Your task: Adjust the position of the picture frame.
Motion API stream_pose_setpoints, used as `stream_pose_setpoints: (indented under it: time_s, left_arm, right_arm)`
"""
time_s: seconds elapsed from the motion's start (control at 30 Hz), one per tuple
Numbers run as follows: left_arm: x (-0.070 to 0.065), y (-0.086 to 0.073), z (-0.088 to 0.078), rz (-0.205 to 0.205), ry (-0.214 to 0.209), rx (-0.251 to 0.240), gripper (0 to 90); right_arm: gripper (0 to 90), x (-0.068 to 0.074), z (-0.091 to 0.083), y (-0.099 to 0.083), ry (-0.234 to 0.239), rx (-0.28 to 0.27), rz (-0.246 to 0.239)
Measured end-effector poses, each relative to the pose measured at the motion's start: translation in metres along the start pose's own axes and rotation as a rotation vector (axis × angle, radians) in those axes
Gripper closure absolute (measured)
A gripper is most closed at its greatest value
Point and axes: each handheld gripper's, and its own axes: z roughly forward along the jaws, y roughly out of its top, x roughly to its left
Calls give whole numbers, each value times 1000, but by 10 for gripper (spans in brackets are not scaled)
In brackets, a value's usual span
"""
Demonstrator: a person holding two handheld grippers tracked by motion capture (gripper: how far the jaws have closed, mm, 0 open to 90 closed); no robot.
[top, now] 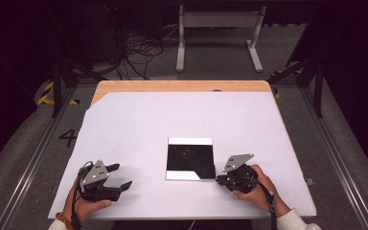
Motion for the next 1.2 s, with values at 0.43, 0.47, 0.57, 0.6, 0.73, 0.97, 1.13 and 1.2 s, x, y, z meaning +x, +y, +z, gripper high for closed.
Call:
stream_pose_setpoints:
  time_s: [0.43,0.47,0.57,0.6,0.73,0.97,1.13,1.2]
  left_arm:
    - [0,1,3,2,-9,4,232]
    - [0,1,4,-5,-13,4,231]
    - [0,1,4,-1,-13,5,231]
    - [0,1,4,0,-11,7,231]
    - [1,0,3,-9,-9,5,227]
    - [1,0,6,-11,-23,11,223]
    - [2,0,6,-7,-18,9,220]
    - [2,0,6,-7,-19,10,218]
  right_arm:
    - [870,-1,2,4,5,15,26]
    - [869,-1,2,4,7,12,27]
    - [869,-1,2,3,8,5,31]
    - [870,-2,2,3,9,5,28]
    - [870,-2,2,4,14,6,24]
    - [870,-3,1,3,16,-1,18]
    - [870,-2,1,3,13,-1,19]
    - [870,-2,1,3,13,-1,17]
